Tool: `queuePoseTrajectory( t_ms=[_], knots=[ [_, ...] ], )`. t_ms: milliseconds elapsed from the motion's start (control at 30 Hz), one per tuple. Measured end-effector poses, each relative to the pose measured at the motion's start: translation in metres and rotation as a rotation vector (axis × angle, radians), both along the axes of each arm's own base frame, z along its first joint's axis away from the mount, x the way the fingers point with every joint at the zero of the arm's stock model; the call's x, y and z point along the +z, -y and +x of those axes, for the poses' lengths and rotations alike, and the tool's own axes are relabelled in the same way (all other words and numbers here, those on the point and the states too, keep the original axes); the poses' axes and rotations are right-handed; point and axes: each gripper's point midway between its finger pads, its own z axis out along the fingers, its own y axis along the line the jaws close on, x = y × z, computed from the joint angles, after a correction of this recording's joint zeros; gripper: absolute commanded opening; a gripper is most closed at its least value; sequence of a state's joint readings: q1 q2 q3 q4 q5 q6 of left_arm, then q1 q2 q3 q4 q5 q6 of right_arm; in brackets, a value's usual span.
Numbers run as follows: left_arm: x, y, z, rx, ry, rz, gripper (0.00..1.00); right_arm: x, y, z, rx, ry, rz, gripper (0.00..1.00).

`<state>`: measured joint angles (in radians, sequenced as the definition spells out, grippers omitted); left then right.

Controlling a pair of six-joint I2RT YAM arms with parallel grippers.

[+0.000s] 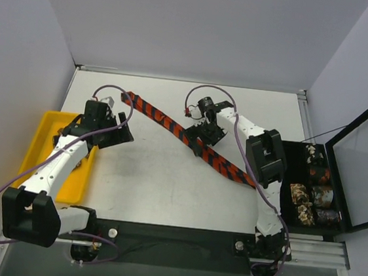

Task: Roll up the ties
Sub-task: Flatten the tie

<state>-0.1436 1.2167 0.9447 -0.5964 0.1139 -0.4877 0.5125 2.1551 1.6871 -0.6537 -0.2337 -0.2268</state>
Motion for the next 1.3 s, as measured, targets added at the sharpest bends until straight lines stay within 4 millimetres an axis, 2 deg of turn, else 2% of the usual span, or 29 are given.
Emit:
queuePoseTrajectory(
  t_ms=[100, 133, 200, 367, 433, 500, 533, 600, 667, 700, 733, 767, 800, 900, 933, 1067, 1200, 1300],
  knots=[
    [-0.003, 0.001, -0.003, -0.006, -0.011, 0.003, 0.84, -0.012, 0.003, -0.002, 0.013, -0.014, -0.043, 0.99],
    [-0.003, 0.001, -0.004, -0.006, -0.011, 0.003, 0.84, -0.013, 0.003, -0.001, 0.015, -0.009, -0.047, 0.93],
    [-0.002, 0.001, -0.004, -0.007, -0.009, 0.003, 0.84, -0.014, 0.002, -0.002, 0.023, -0.001, -0.066, 0.88],
    [0.0, 0.001, -0.005, -0.009, -0.002, 0.005, 0.84, -0.016, -0.006, -0.008, 0.049, 0.015, -0.102, 0.62],
    [0.001, 0.0, -0.005, -0.013, 0.0, 0.008, 0.84, -0.016, -0.014, -0.013, 0.062, 0.014, -0.102, 0.5],
    [0.0, -0.001, -0.005, -0.017, 0.002, 0.015, 0.84, -0.016, -0.026, -0.019, 0.075, 0.014, -0.101, 0.45],
    [0.0, -0.001, -0.005, -0.019, 0.002, 0.019, 0.84, -0.015, -0.034, -0.022, 0.085, 0.014, -0.099, 0.38],
    [0.0, -0.002, -0.005, -0.023, 0.004, 0.027, 0.84, -0.015, -0.053, -0.026, 0.108, 0.019, -0.089, 0.31],
    [-0.001, -0.004, -0.006, -0.026, 0.003, 0.036, 0.84, -0.014, -0.069, -0.028, 0.12, 0.027, -0.074, 0.28],
    [-0.001, -0.005, -0.006, -0.028, 0.002, 0.044, 0.84, -0.014, -0.075, -0.026, 0.122, 0.034, -0.069, 0.28],
    [-0.001, -0.007, -0.006, -0.026, 0.0, 0.051, 0.84, -0.014, -0.081, -0.026, 0.126, 0.038, -0.064, 0.33],
    [-0.001, -0.008, -0.006, -0.023, -0.001, 0.057, 0.84, -0.013, -0.085, -0.025, 0.126, 0.042, -0.059, 0.41],
    [-0.001, -0.01, -0.006, -0.022, -0.002, 0.062, 0.84, -0.013, -0.087, -0.025, 0.122, 0.042, -0.055, 0.53],
    [-0.001, -0.011, -0.005, -0.018, -0.004, 0.066, 0.84, -0.011, -0.087, -0.023, 0.095, 0.04, -0.046, 0.7],
    [-0.001, -0.011, -0.004, -0.018, -0.007, 0.065, 0.84, -0.01, -0.085, -0.022, 0.082, 0.039, -0.045, 0.73],
    [-0.009, -0.003, -0.005, -0.039, -0.033, 0.066, 0.84, 0.0, -0.07, -0.03, -0.003, 0.027, -0.041, 0.74],
    [-0.018, 0.021, -0.005, -0.102, -0.061, 0.073, 0.84, 0.039, -0.038, -0.047, -0.138, 0.073, -0.019, 0.7],
    [-0.025, 0.043, -0.005, -0.144, -0.081, 0.071, 0.84, 0.076, -0.001, -0.064, -0.276, 0.149, 0.01, 0.68]
  ],
)
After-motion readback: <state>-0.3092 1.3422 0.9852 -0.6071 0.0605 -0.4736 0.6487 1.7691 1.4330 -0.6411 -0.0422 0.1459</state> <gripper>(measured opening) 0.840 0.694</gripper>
